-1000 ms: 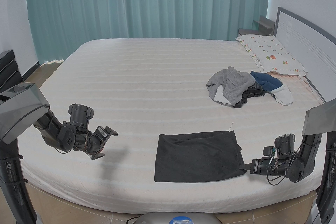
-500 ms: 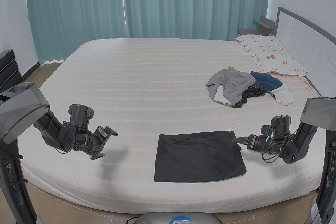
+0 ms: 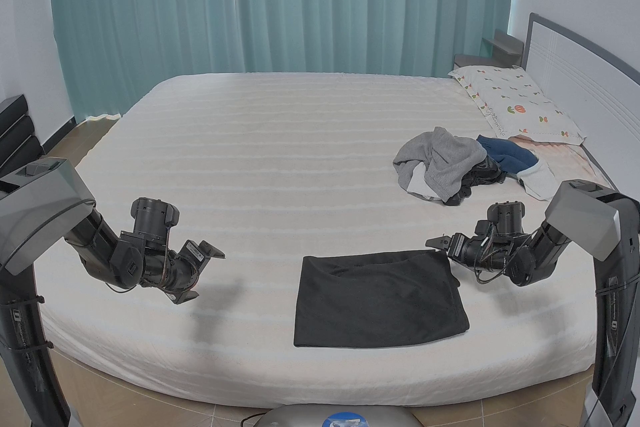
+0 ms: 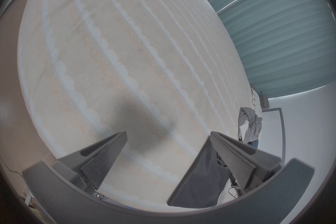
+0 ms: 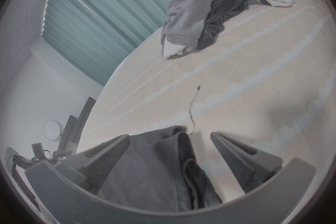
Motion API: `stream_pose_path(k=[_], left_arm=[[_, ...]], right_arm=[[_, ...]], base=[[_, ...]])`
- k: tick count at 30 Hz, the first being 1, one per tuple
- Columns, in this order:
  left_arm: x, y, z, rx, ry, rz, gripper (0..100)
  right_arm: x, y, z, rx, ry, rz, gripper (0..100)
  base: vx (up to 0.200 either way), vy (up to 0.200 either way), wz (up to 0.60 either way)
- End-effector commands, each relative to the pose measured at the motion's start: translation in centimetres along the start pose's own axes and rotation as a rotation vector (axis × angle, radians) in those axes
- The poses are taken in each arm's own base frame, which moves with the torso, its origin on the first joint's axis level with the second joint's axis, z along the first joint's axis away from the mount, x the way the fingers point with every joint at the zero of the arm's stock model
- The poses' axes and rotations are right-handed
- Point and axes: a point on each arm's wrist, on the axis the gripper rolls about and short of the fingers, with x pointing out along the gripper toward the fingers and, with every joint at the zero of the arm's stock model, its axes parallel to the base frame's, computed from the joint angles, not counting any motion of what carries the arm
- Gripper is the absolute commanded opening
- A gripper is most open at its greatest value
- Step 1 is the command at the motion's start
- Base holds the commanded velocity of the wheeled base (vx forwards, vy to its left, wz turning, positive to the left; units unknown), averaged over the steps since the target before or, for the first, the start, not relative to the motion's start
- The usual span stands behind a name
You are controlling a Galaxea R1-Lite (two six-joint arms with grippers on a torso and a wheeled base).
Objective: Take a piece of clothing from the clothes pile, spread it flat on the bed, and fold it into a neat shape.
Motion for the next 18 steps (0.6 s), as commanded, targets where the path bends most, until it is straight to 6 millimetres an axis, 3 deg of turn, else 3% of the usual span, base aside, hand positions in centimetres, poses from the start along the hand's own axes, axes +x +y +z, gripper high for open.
stream_pose_path(k=[1,18], left_arm=[[0.0,0.0,0.0,0.001,0.000,0.000,100],[0.0,0.0,0.0,-0.001,0.001,0.001,100]], right_arm=[[1.0,-0.8,-0.9,0.006,0.016,-0.013,0],[0.0,-1.6,0.5,0.020,-0.034,-0.021,0]], base=[[0.000,0.000,0.00],[0.000,0.000,0.00]])
